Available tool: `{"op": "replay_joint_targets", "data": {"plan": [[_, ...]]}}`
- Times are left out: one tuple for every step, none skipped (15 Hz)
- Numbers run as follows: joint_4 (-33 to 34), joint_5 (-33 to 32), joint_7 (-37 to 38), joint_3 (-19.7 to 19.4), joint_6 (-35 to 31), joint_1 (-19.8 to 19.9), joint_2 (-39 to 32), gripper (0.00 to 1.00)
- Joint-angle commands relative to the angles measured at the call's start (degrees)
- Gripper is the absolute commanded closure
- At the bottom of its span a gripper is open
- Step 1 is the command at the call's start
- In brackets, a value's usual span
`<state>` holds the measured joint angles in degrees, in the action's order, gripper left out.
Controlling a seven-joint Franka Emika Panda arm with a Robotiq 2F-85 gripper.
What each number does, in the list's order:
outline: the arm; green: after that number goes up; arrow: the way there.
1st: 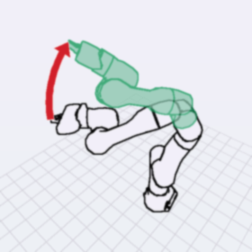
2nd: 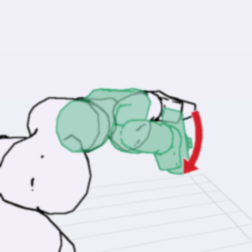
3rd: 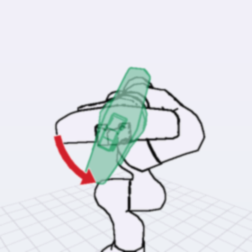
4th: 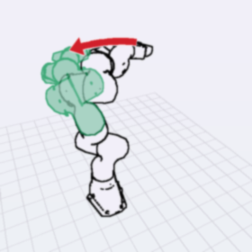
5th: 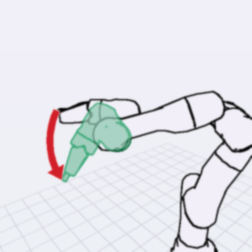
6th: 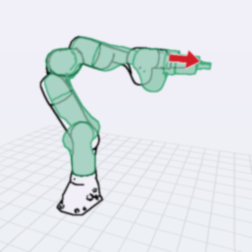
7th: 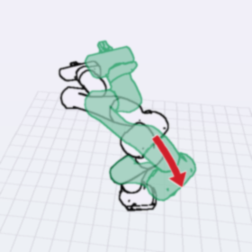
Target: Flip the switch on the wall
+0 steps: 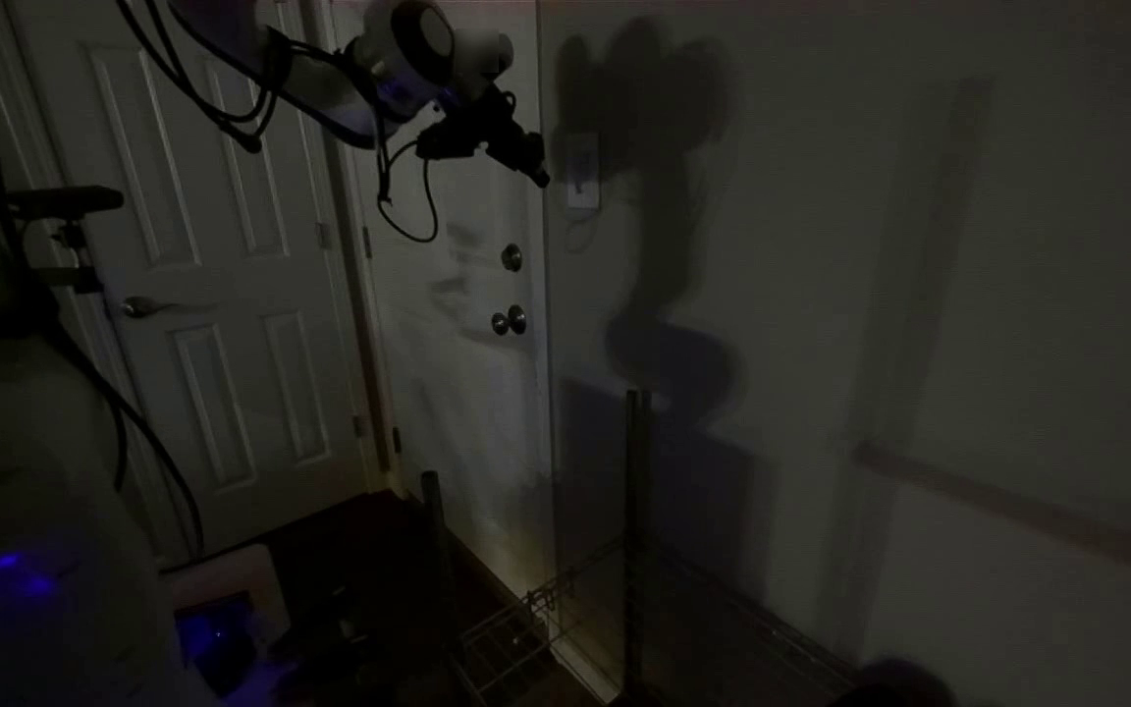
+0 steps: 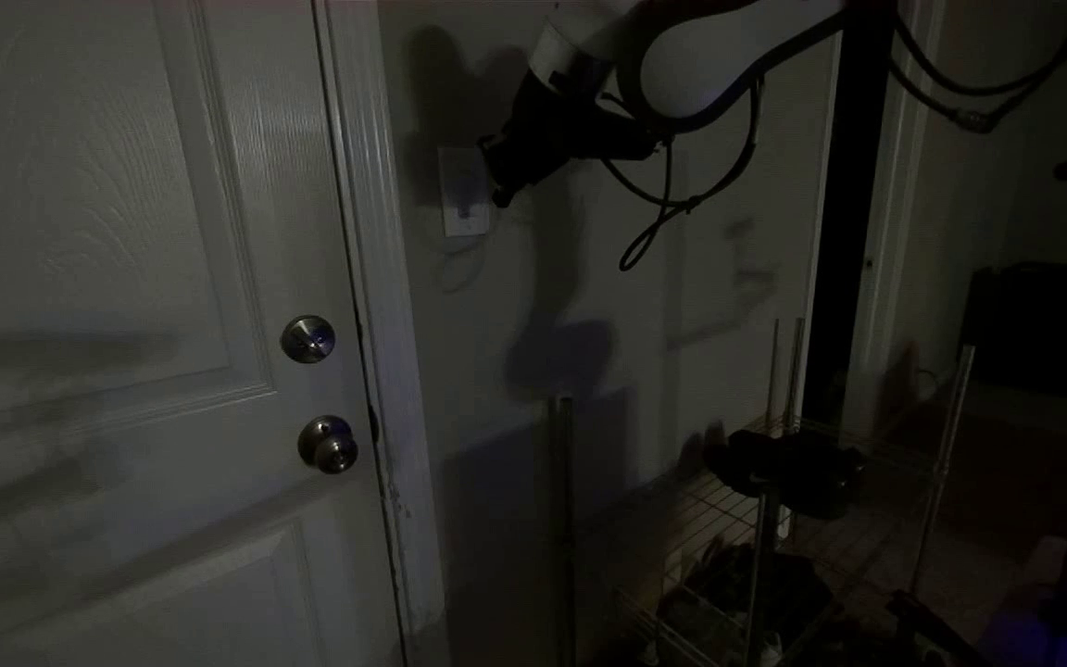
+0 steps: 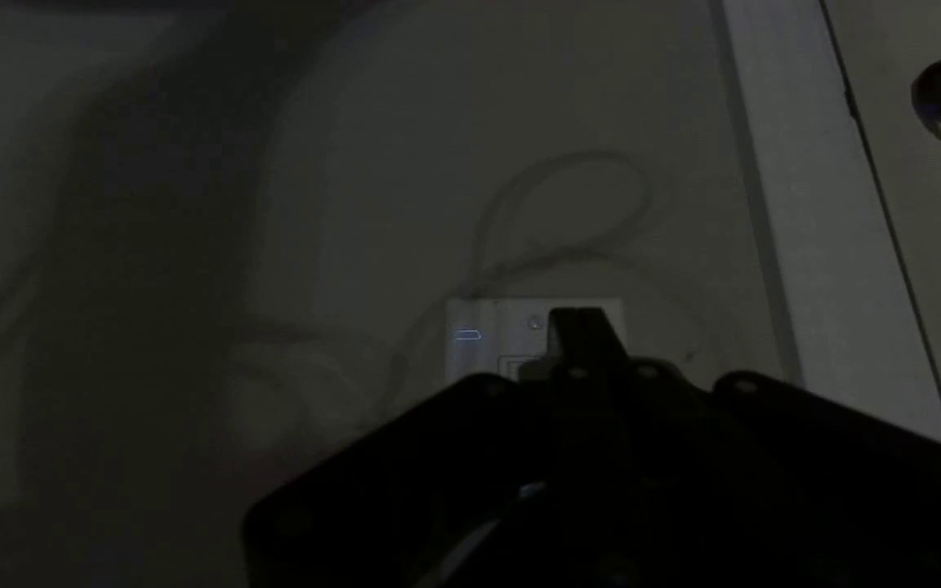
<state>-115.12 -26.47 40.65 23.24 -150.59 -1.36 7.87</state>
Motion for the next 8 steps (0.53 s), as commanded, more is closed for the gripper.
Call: {"op": "replay_joint_targets", "data": {"plan": [[4.1, -3.6, 3.8, 1.1, 2.1, 0.6, -2.3, 1.00], [4.8, -4.3, 4.4, 1.1, 2.3, 0.6, -2.6, 1.00], [5.7, -5.1, 5.4, 1.1, 2.8, 0.7, -3.0, 1.00], [6.4, -5.3, 5.7, 1.1, 3.4, 0.5, -3.4, 1.00], [6.4, -5.8, 6.7, 1.1, 4.0, 0.4, -3.2, 1.00], [6.5, -6.4, 7.3, -1.6, 4.5, -2.5, -3.2, 1.00], [6.7, -6.6, 7.8, -1.9, 5.0, -2.9, -3.2, 1.00], [6.9, -6.5, 8.0, -2.4, 5.6, -3.5, -3.1, 1.00]]}}
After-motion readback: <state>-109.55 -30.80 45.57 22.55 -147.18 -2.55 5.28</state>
